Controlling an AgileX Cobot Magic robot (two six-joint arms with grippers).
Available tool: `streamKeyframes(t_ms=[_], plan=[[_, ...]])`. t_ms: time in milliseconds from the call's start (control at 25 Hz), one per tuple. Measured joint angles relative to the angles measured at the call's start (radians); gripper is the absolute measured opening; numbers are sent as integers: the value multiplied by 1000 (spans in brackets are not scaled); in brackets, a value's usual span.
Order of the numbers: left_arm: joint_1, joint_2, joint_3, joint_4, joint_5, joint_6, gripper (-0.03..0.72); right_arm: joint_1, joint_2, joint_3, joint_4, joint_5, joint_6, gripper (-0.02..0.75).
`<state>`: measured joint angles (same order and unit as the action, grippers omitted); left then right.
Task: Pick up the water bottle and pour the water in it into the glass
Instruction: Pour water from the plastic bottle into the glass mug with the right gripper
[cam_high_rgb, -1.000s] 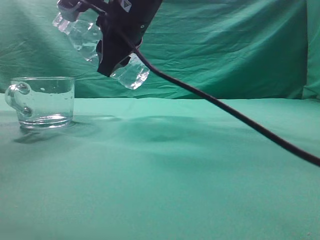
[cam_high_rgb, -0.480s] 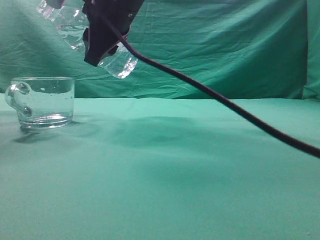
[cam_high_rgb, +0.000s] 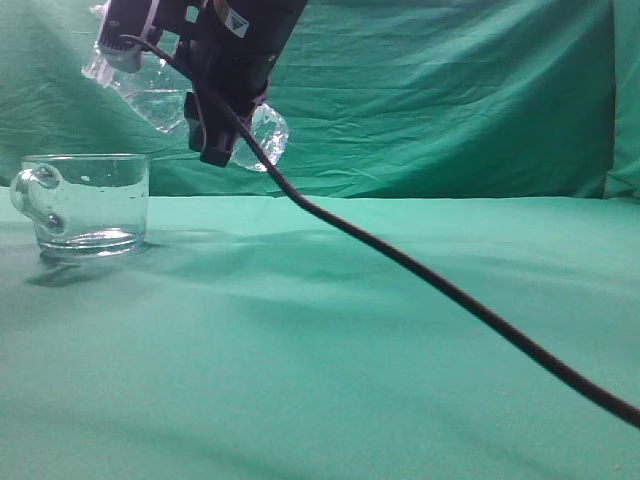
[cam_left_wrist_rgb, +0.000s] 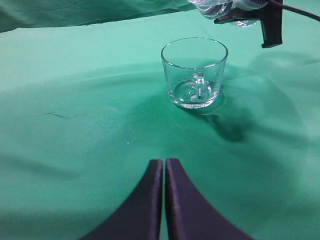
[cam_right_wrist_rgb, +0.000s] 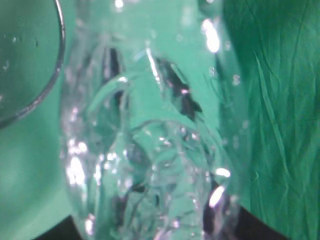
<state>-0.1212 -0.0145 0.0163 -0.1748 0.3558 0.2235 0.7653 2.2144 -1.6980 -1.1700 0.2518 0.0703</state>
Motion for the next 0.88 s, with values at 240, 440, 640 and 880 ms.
streamKeyframes(t_ms=[240, 440, 640, 880], plan=[[0, 0, 0, 0, 0, 0, 0, 0, 0, 0, -80, 56, 0, 279], [0, 0, 0, 0, 0, 0, 0, 0, 0, 0, -181, 86, 5, 279], [0, 0, 0, 0, 0, 0, 0, 0, 0, 0, -281, 90, 47, 279], [0, 0, 0, 0, 0, 0, 0, 0, 0, 0, -333, 88, 51, 279]])
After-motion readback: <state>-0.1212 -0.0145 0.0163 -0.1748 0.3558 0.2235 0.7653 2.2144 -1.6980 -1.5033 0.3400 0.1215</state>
